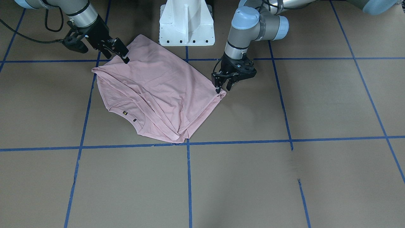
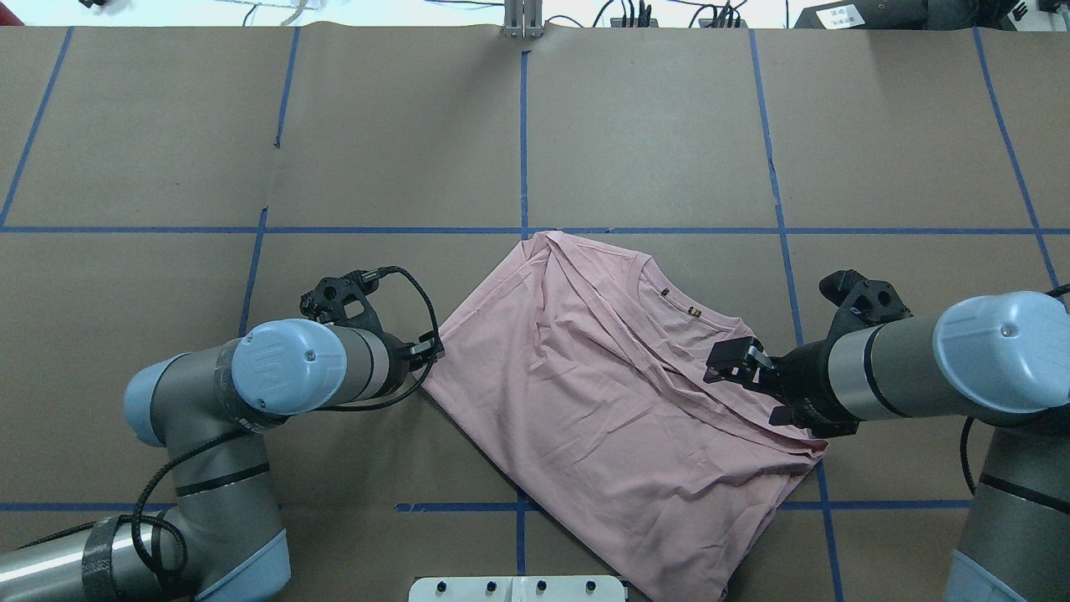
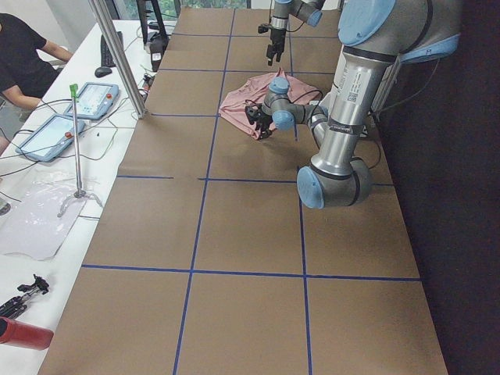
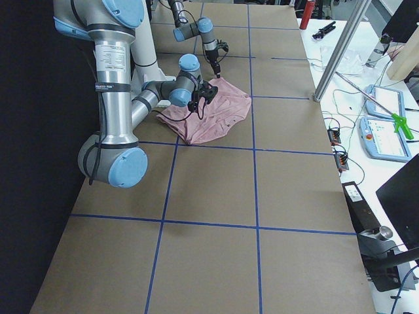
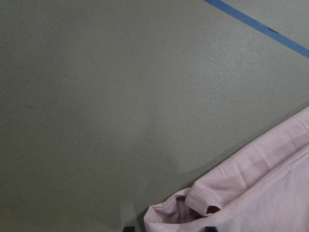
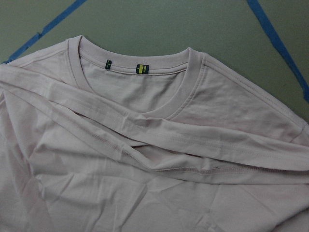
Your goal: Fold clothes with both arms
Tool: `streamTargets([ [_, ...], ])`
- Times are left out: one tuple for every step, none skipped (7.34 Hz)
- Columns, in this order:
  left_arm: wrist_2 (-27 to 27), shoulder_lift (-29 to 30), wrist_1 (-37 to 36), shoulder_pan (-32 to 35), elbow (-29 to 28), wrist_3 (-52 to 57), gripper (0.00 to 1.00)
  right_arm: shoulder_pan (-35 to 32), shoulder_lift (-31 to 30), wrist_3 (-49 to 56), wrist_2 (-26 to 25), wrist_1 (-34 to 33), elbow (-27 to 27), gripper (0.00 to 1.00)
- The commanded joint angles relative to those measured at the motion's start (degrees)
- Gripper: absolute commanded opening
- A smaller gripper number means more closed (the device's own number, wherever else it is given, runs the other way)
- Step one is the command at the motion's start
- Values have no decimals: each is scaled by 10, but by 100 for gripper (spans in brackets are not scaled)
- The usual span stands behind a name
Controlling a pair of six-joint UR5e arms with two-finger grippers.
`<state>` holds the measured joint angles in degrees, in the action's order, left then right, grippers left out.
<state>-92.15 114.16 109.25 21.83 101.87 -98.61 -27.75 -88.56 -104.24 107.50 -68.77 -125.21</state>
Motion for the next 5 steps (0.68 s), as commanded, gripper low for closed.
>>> streamTargets([
  [0, 3, 0, 0, -4, -1, 23, 0, 0, 0, 0, 0, 1, 100],
  [0, 3, 0, 0, -4, 0, 7, -1, 0, 0, 0, 0, 3, 100],
  [0, 3, 0, 0, -4, 0, 4, -1, 0, 0, 0, 0, 6, 100],
  [0, 3, 0, 0, -4, 1, 0, -1, 0, 0, 0, 0, 6, 100],
  [0, 3, -2, 3, -1, 1, 0, -1, 0, 0, 0, 0, 7, 100],
])
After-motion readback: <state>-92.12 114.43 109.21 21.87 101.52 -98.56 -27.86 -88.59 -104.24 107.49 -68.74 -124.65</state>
